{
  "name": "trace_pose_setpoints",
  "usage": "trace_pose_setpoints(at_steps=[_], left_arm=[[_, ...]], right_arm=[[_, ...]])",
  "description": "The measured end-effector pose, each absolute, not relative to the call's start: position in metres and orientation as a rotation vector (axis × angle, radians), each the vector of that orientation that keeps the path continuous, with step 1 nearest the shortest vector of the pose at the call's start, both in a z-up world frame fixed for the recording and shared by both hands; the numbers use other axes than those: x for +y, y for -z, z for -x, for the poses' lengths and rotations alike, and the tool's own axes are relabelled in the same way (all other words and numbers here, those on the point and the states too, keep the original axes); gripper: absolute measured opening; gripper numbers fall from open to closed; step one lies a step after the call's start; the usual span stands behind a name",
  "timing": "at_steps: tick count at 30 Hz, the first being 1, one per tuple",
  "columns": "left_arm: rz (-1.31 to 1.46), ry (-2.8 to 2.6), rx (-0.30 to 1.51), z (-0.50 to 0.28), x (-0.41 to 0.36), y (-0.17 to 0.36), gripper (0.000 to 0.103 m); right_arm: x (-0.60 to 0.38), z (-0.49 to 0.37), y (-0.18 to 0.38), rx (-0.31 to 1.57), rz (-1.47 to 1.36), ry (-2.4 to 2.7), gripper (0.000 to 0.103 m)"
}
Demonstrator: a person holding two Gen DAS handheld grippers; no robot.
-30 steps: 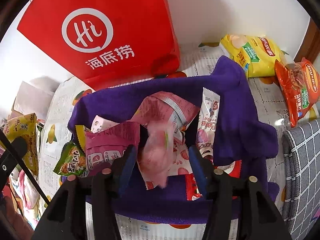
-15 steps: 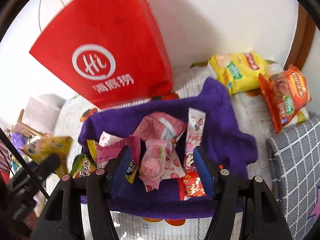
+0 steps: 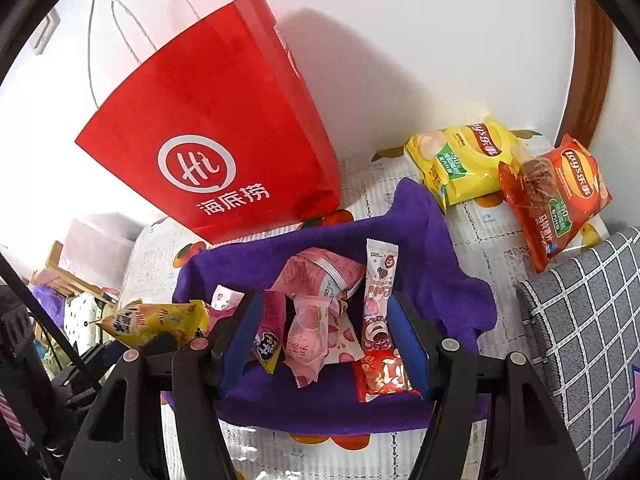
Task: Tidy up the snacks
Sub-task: 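Open the left tool to drop the yellow packet onto the towel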
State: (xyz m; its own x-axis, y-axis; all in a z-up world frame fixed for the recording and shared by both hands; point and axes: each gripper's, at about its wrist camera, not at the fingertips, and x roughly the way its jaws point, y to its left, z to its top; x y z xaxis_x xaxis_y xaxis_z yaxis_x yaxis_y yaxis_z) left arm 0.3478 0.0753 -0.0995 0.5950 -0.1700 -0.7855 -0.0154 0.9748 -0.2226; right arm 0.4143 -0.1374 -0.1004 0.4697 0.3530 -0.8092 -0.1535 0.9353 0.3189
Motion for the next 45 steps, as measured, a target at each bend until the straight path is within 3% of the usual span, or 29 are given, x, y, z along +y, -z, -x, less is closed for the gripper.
trace_pose_setpoints(at_steps=[41, 43, 45], left_arm=[[0.171, 0.103, 1.036, -0.36, 0.054, 0.129, 0.049], [0.179, 0.112, 1.035, -0.36, 0.055, 0.128, 0.051], [0.18, 0.111, 1.035, -0.36, 0.055, 0.126, 0.06]], right_arm=[[-0.129, -0.402, 0.09, 1.007, -0.181, -0.353, 0.066], [-0.129, -0.402, 0.09, 1.007, -0.181, -0.353, 0.066], [-0.128, -0.402, 0.09, 1.006, -0.179, -0.354, 0.066]])
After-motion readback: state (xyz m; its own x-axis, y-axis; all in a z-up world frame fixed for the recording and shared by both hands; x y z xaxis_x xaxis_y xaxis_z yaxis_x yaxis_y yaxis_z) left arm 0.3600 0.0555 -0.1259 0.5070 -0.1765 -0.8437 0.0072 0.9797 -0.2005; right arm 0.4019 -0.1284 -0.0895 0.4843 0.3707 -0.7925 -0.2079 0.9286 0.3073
